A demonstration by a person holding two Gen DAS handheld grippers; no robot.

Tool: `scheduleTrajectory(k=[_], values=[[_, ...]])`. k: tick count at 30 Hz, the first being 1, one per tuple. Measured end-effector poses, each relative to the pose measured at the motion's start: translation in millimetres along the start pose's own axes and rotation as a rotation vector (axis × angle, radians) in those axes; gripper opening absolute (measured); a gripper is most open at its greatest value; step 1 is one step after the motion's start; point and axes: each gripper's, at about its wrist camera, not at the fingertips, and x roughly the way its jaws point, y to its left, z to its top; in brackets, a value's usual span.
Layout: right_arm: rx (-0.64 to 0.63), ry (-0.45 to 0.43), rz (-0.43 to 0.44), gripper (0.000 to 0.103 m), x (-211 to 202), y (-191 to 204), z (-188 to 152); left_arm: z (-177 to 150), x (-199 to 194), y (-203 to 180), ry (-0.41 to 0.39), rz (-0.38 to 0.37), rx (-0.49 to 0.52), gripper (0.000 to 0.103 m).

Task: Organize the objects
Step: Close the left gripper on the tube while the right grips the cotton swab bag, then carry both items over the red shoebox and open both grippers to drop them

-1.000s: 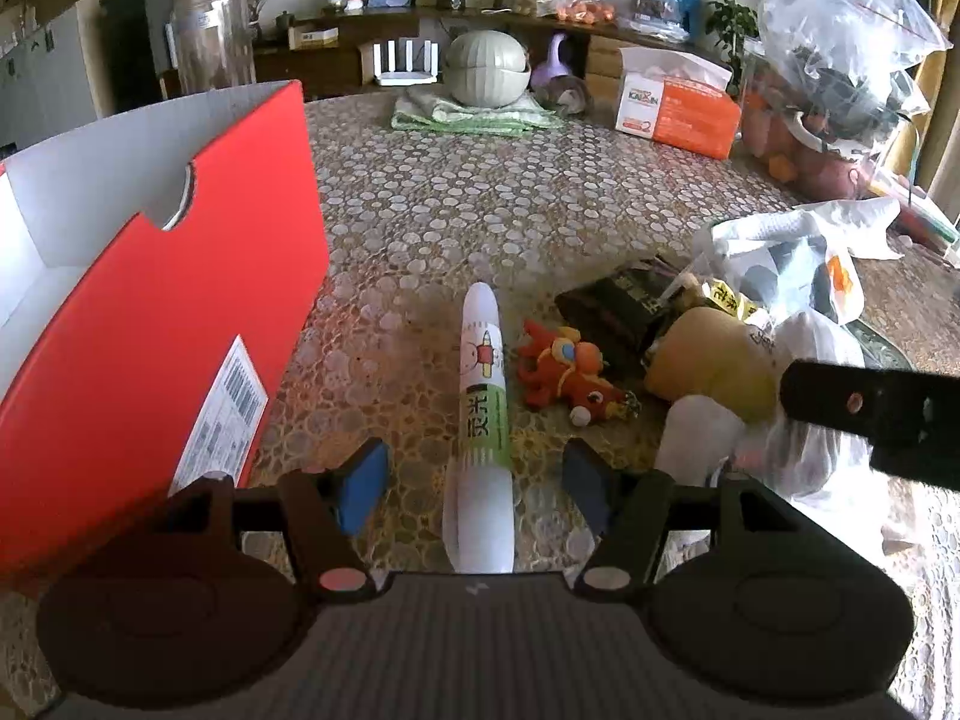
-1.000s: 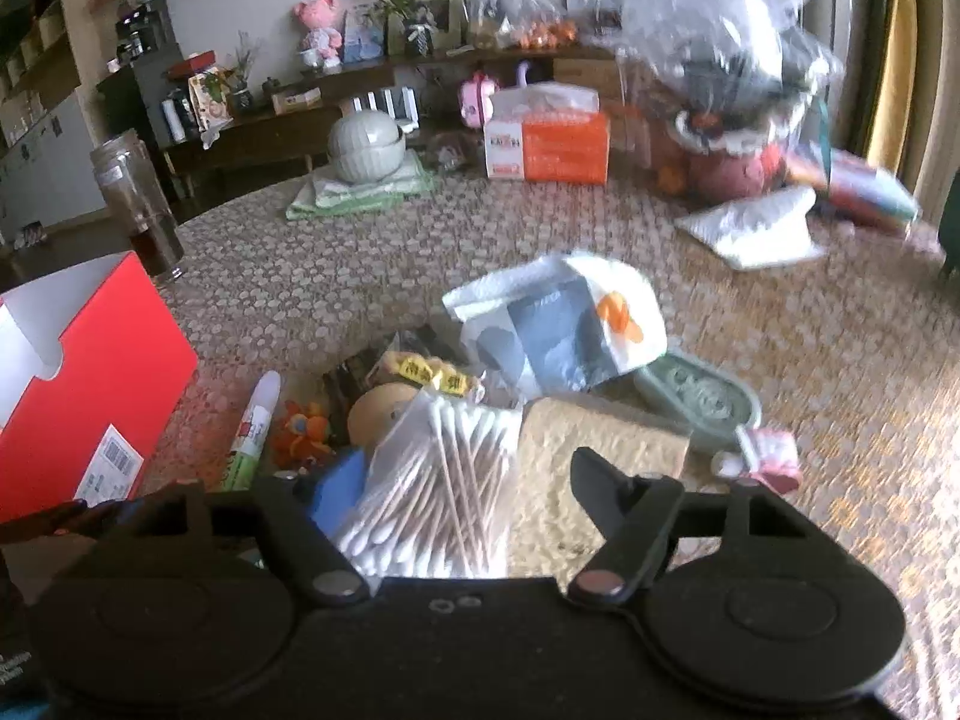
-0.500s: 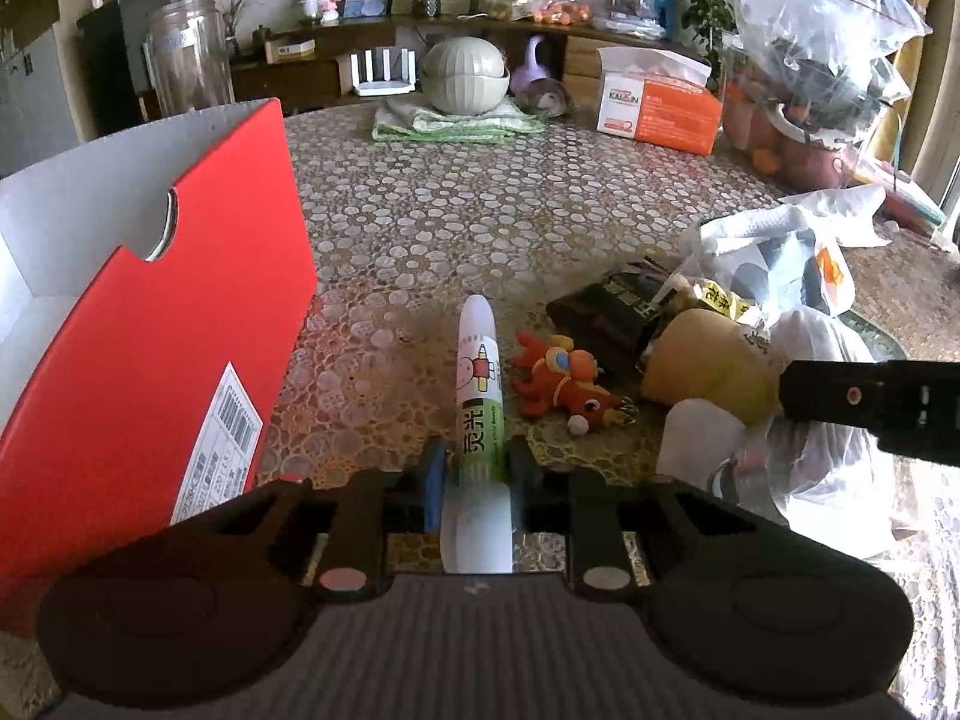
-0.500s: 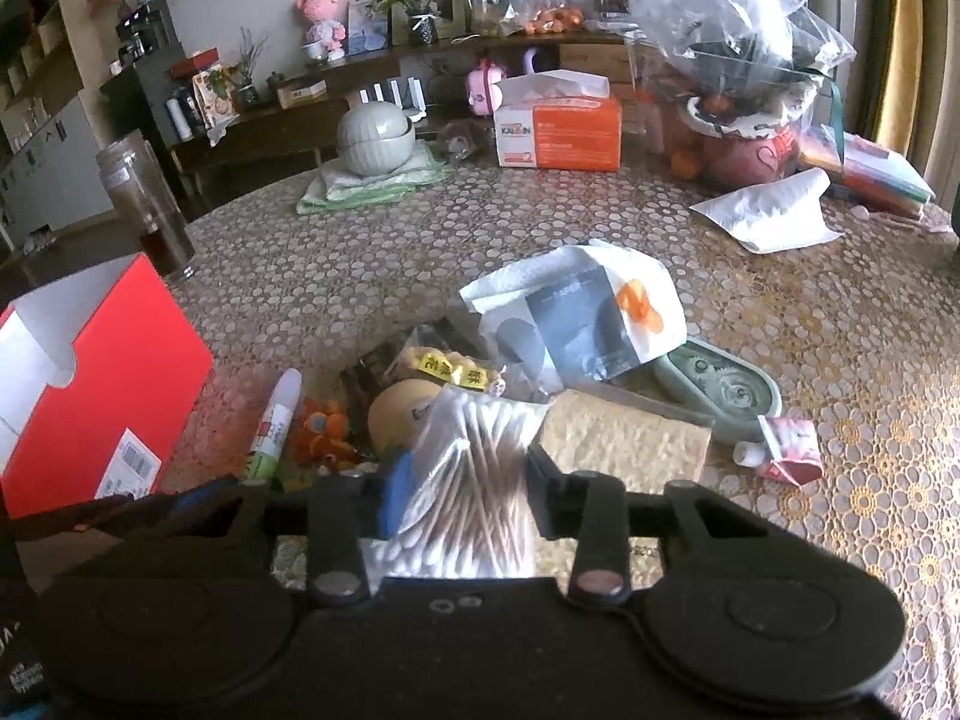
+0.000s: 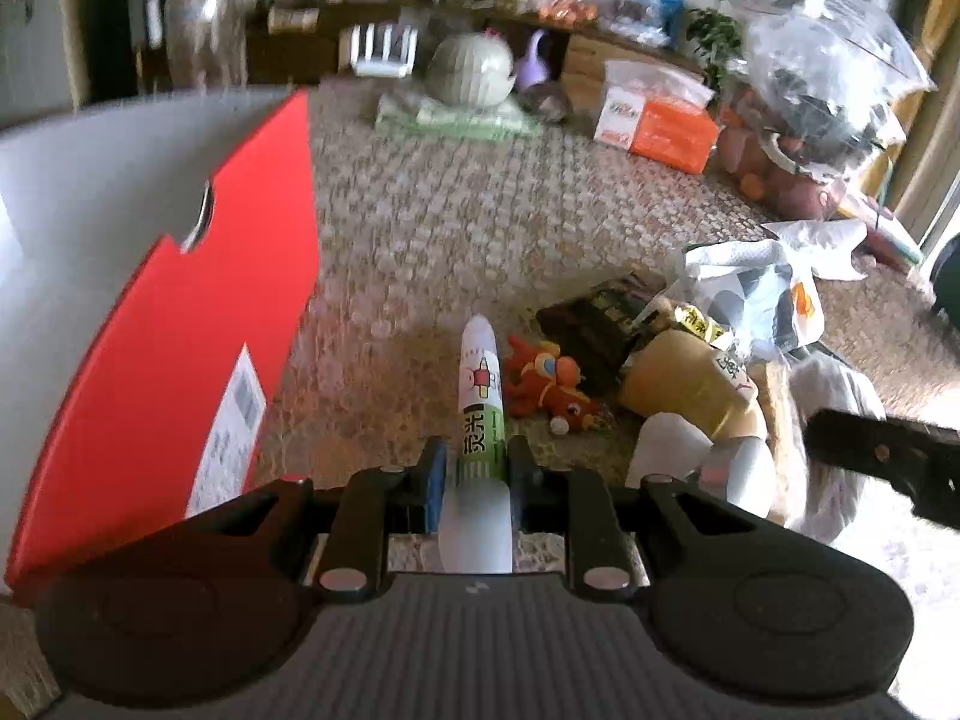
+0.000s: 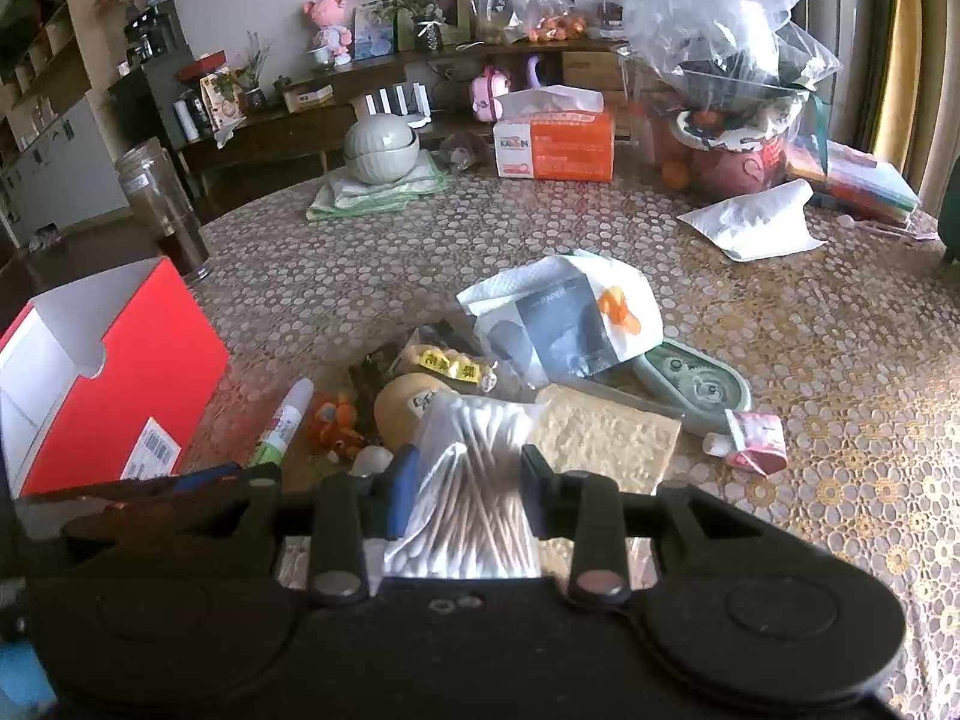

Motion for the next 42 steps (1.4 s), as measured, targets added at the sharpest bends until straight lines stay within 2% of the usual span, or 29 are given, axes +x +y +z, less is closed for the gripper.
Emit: scheduleTrajectory(k=[10,15,21,24,35,42], values=[[-0.043,0.008,0.013,0.035,-22.6,4.7,3.1,8.7,-23.0,5.2,-0.016,-0.017,-0.035,0.02],[-0.074,0.032,0.027,0.035,-30.9,9.7,3.5,13.2,-26.8,7.3,0.02,-0.052,-0.07,0.02],[-0.086,0.02,0.029,0.035,-42.1,13.3,7.6,17.2,-38.1,13.2,0.01,-0.063,-0.099,0.02],[-0.092,0.02,0.037,0.035,-46.2,16.8,11.3,22.8,-44.8,17.2,0.007,-0.079,-0.124,0.016],[-0.121,-0.009,0.069,0.035,-62.1,37.7,28.5,44.0,-71.0,23.6,-0.038,-0.094,-0.125,0.016],[-0.193,-0.042,0.112,0.035,-68.7,76.0,49.6,59.1,-106.5,38.1,-0.102,-0.1,-0.101,0.016]])
